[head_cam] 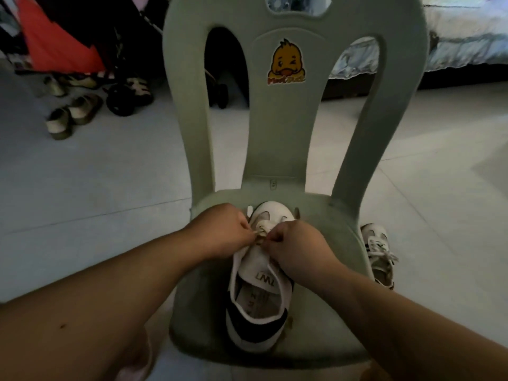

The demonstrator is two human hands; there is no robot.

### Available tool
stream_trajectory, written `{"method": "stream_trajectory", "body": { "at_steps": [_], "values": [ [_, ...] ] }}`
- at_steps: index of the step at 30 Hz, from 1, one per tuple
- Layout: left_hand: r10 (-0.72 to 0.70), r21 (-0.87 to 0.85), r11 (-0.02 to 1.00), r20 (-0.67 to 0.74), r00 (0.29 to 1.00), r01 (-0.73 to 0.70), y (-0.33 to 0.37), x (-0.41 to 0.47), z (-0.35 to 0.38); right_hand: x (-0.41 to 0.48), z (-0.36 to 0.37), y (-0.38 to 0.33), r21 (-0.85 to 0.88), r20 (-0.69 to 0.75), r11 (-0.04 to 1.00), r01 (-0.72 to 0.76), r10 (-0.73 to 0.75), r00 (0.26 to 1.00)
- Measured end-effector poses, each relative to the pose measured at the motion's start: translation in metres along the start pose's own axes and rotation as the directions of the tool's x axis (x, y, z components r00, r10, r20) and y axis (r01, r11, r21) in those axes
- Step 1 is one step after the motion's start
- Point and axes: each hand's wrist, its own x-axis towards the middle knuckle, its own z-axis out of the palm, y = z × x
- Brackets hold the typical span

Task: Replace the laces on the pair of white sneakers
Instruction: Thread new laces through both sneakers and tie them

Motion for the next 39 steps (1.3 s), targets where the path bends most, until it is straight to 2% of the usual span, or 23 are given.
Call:
{"method": "stream_trajectory", "body": {
  "at_steps": [4,9,14,19,22,24,26,29,32,34,35,37,38,39],
  "values": [
    [-0.103,-0.311,0.943,0.072,0.992,0.121,-0.011,0.003,0.002,0.001,0.007,-0.005,0.011,-0.044,1.000,-0.018,0.018,0.999],
    [-0.141,-0.458,0.869,0.138,0.980,0.190,-0.018,0.004,0.002,-0.002,0.012,-0.005,0.180,-0.121,0.983,-0.039,0.062,0.991],
    [-0.155,-0.551,0.804,0.169,0.973,0.224,-0.017,0.004,0.004,-0.004,0.015,-0.006,0.284,-0.139,0.958,-0.043,0.085,0.987],
    [-0.134,-0.585,0.777,0.211,0.968,0.235,-0.015,0.000,0.002,-0.003,0.019,-0.010,0.286,-0.127,0.957,-0.044,0.084,0.988],
    [-0.147,-0.601,0.754,0.242,0.959,0.267,-0.017,-0.003,0.000,-0.003,0.017,-0.014,0.229,-0.123,0.973,-0.011,0.040,0.992],
    [-0.163,-0.565,0.789,0.185,0.969,0.241,-0.017,-0.003,0.002,-0.003,0.012,-0.014,0.134,-0.091,0.991,0.024,-0.012,0.996],
    [-0.137,-0.417,0.896,0.066,0.988,0.152,-0.014,-0.003,0.004,0.000,0.008,-0.012,0.071,-0.102,0.996,0.044,-0.037,0.994],
    [-0.042,-0.245,0.969,-0.066,0.997,0.025,-0.010,-0.005,0.004,0.005,0.004,-0.010,0.125,-0.134,0.991,0.054,-0.037,0.990],
    [-0.027,-0.273,0.962,-0.108,0.994,-0.003,-0.014,-0.010,-0.004,0.006,0.001,-0.014,0.004,0.037,1.000,0.029,-0.029,0.999],
    [-0.098,-0.477,0.878,-0.122,0.988,0.028,-0.017,-0.016,-0.013,0.004,-0.003,-0.014,-0.012,0.066,1.000,-0.013,0.014,0.998],
    [-0.161,-0.644,0.763,-0.110,0.981,0.053,-0.019,-0.019,-0.019,0.003,-0.005,-0.012,-0.023,0.060,1.000,-0.012,0.013,0.998],
    [-0.232,-0.927,0.372,-0.039,0.972,0.051,-0.030,-0.022,-0.034,0.001,-0.006,-0.011,-0.061,0.048,0.998,0.006,-0.004,0.999],
    [-0.235,-0.978,0.204,-0.015,0.972,0.034,-0.038,-0.024,-0.043,-0.001,-0.005,-0.011,-0.076,0.048,0.997,0.008,-0.004,0.999],
    [-0.231,-0.997,0.082,-0.006,0.973,0.013,-0.048,-0.026,-0.051,-0.002,-0.005,-0.011,-0.085,0.047,0.996,0.005,-0.001,0.999]
  ]
}}
